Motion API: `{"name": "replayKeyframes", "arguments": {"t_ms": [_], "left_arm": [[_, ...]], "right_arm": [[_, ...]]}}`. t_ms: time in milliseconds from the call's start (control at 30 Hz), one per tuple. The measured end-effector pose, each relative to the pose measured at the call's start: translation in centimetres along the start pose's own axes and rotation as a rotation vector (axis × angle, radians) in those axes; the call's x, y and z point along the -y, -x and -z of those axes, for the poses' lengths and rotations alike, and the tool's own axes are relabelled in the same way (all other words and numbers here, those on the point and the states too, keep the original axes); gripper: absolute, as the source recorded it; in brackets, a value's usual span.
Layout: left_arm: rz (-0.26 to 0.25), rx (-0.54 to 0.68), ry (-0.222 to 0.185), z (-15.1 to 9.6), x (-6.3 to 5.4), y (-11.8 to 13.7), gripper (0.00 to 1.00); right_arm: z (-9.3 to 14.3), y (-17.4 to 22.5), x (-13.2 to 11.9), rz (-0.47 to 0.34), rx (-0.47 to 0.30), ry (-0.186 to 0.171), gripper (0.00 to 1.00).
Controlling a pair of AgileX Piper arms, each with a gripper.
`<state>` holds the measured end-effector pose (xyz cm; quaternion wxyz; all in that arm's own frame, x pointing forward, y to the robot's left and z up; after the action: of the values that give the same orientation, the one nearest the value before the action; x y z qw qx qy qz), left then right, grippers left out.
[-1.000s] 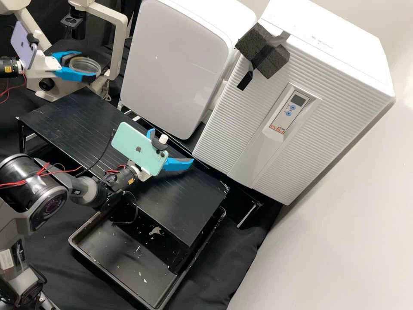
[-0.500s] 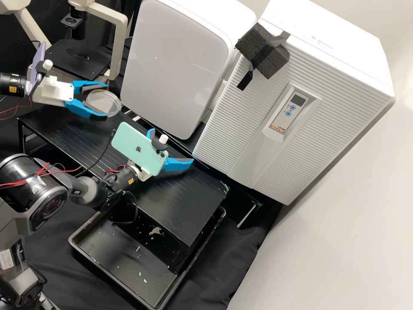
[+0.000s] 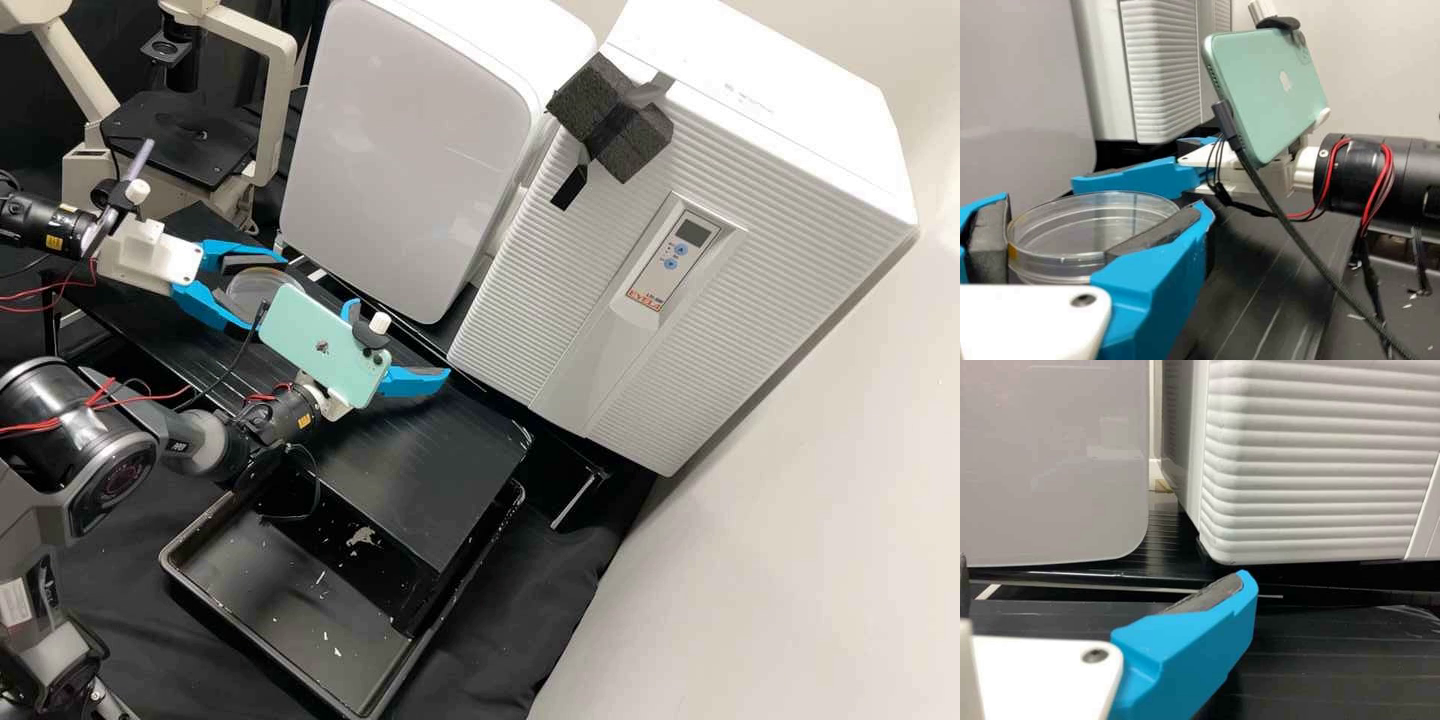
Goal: Place the petri dish on the bench
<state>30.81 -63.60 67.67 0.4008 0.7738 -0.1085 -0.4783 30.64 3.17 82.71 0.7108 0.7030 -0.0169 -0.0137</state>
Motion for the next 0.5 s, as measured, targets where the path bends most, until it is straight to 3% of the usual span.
{"name": "replayKeyframes", "arguments": {"t_ms": [167, 500], "left_arm": [[0.006, -0.007, 0.041, 0.5, 0.2, -0.7, 0.0], [0.036, -0.011, 0.053, 0.9, 1.3, -1.5, 0.0]], "right_arm": [[0.0, 0.0, 0.0, 0.0, 0.0, 0.0, 1.0], [0.0, 0.0, 0.0, 0.0, 0.0, 0.0, 1.0]]}}
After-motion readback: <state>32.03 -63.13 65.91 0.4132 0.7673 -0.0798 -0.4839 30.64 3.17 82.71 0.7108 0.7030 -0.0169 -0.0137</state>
